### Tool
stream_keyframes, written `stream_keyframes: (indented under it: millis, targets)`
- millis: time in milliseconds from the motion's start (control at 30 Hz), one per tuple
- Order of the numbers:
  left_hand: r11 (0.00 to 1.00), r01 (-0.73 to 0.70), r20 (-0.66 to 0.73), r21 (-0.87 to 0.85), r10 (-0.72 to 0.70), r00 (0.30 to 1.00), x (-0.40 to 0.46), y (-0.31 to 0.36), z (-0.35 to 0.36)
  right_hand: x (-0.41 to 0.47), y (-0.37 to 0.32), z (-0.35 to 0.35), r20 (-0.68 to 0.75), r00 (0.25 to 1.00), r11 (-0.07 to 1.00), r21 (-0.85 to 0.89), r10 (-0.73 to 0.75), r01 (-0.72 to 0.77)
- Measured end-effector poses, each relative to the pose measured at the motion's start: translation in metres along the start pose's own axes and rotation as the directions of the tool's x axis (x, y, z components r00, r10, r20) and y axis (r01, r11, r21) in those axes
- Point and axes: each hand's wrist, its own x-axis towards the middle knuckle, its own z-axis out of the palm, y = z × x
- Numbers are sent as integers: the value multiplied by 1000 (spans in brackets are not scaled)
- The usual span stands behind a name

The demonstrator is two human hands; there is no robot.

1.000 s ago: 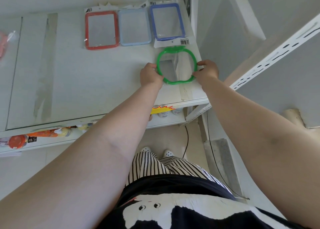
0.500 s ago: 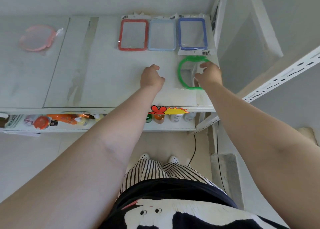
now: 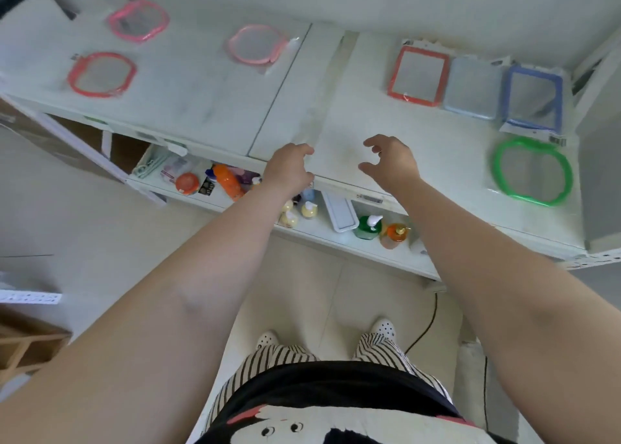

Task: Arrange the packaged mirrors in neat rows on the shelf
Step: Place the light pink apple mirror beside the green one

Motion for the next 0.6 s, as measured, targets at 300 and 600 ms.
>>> stream_keyframes:
  millis: [300,600]
  targets:
    - [994,75,-71,84,-69,995,-31,-153,-95,-9,-140,113,91,990,992,-56,-109,114]
    - [991,108,-110,73,-100,989,5,-213,-142,44,-220,149,149,968,962,-160,-200,223]
